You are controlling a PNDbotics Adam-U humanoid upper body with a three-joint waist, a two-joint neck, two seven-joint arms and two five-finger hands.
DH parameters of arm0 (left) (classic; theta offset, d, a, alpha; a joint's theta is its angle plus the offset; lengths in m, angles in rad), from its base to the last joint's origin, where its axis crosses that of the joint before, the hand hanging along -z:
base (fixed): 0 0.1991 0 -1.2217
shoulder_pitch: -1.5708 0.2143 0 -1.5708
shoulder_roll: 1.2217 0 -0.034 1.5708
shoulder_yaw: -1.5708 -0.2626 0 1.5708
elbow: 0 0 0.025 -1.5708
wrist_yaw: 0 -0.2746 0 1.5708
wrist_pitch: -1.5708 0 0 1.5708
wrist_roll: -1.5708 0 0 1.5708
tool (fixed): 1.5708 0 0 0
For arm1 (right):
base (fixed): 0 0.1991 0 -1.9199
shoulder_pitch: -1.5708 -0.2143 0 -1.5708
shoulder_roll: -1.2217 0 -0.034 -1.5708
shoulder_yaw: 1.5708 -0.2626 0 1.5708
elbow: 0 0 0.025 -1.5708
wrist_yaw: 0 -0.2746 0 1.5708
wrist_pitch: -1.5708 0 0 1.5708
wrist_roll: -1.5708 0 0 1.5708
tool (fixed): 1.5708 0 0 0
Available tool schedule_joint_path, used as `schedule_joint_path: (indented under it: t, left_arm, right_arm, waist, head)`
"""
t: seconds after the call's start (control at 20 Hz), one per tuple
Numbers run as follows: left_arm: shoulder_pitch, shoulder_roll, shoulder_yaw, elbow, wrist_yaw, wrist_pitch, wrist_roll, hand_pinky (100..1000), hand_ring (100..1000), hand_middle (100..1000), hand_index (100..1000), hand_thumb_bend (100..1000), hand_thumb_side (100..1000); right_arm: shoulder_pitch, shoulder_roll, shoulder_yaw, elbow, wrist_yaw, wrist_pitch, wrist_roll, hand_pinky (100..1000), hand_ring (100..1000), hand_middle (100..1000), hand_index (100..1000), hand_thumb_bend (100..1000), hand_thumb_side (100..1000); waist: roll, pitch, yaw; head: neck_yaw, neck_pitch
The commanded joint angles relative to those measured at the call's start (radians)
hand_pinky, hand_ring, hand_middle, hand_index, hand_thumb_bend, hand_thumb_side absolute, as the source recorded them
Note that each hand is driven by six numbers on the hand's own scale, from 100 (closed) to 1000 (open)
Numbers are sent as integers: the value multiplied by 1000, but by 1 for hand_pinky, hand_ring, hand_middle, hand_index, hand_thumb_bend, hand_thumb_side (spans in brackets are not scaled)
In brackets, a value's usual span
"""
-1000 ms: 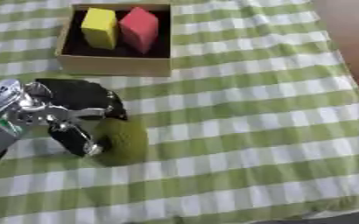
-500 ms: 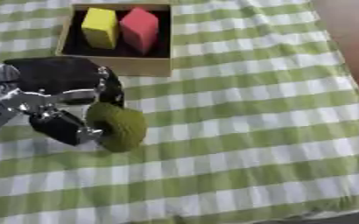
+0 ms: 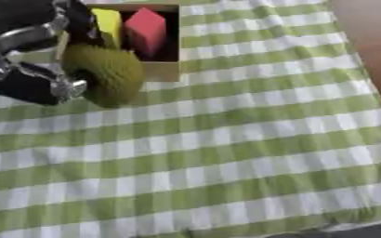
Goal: Pick up objects on the table and place them in the box.
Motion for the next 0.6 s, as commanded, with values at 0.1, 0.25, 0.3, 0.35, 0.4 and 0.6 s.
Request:
schedule_joint_path:
  t: [0.1,0.25,0.3,0.35,0.4,0.6]
  left_arm:
    - [-78,-41,37,164,-80,-23,68,651,567,472,603,100,100]
    - [-115,-75,50,287,-154,-64,117,651,567,478,603,100,100]
    - [-125,-86,56,326,-179,-74,132,650,567,479,604,100,100]
    - [-133,-98,64,364,-203,-83,147,648,567,479,605,100,100]
    - [-141,-109,70,400,-224,-92,161,647,567,479,605,100,100]
    - [-163,-146,92,522,-277,-119,214,657,573,485,610,100,100]
  right_arm:
    - [-8,-26,-12,-20,-2,-8,-3,944,822,692,819,100,582]
    - [-9,-27,-13,-20,-1,-10,-4,945,822,692,819,100,582]
    - [-9,-26,-13,-20,-1,-10,-4,945,822,692,819,100,582]
    - [-9,-25,-13,-20,-1,-9,-4,945,823,692,819,100,582]
    - [-9,-25,-13,-20,-1,-9,-4,945,823,692,819,100,583]
    - [-10,-22,-14,-20,-1,-10,-4,945,823,692,819,100,582]
  waist:
    - [-1,-37,-4]
    - [0,-33,-9]
    - [1,-31,-11]
    - [1,-30,-12]
    - [1,-29,-14]
    - [1,-25,-17]
  head:
    - [3,-10]
    - [6,-17]
    - [7,-18]
    - [8,-20]
    - [9,-21]
    - [10,-26]
